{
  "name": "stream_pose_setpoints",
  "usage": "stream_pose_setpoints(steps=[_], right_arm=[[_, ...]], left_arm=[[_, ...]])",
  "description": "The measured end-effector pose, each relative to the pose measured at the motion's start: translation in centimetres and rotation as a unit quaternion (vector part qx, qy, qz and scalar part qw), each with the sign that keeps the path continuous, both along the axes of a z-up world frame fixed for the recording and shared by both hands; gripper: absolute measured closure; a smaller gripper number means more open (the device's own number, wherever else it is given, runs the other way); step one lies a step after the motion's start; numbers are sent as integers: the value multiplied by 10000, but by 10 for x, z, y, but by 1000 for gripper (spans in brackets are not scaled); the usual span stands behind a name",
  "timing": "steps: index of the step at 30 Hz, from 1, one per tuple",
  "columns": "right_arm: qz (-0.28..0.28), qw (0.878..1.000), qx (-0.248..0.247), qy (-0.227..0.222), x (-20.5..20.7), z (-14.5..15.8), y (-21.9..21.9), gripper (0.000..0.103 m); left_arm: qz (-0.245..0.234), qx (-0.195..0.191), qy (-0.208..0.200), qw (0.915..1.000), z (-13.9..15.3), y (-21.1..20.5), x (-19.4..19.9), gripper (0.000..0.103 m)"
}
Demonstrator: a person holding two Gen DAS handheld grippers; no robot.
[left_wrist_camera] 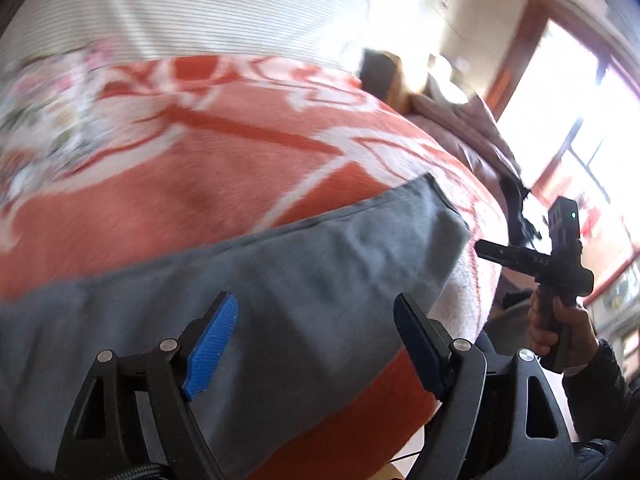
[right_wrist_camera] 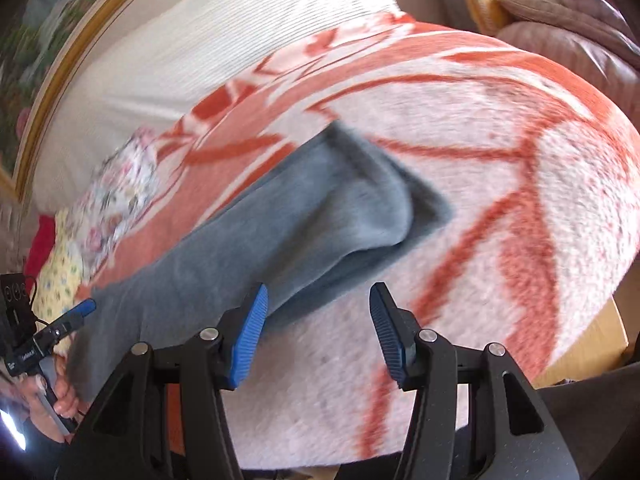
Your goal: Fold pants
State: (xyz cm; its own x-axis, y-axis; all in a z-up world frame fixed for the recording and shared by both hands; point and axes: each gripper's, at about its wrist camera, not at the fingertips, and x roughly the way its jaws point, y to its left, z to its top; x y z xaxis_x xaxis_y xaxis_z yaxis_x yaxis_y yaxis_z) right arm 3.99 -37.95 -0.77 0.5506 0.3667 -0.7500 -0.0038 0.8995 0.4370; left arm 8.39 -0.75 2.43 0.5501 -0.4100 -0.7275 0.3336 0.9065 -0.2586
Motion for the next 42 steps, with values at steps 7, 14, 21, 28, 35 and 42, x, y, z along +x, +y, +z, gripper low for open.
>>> stream_pose_setpoints(steps=[7, 14, 21, 28, 35, 42], right_arm=[[-204, 9990, 398, -36, 14, -11, -19, 48], [-516, 9968, 615, 25, 21, -22, -38, 48], [-822, 9907, 1078, 102, 20, -36, -58, 43], [-623, 9909, 1192, -65, 27, -38, -46, 40], [-613, 9897, 1286, -147, 32, -48, -55, 88], [-664, 9885, 1293, -418, 28, -38, -69, 91]], left_arm=[[-816, 411, 108, 9958, 2, -82, 73, 22], [-1427, 785, 418, 9858, -15, -146, 131, 22], [-1901, 1111, 715, 9728, -47, -212, 175, 22], [-2387, 1207, 1017, 9582, -71, -260, 190, 27], [-2518, 1165, 1018, 9553, -78, -273, 195, 40], [-2799, 1080, 1195, 9464, -73, -298, 199, 70]])
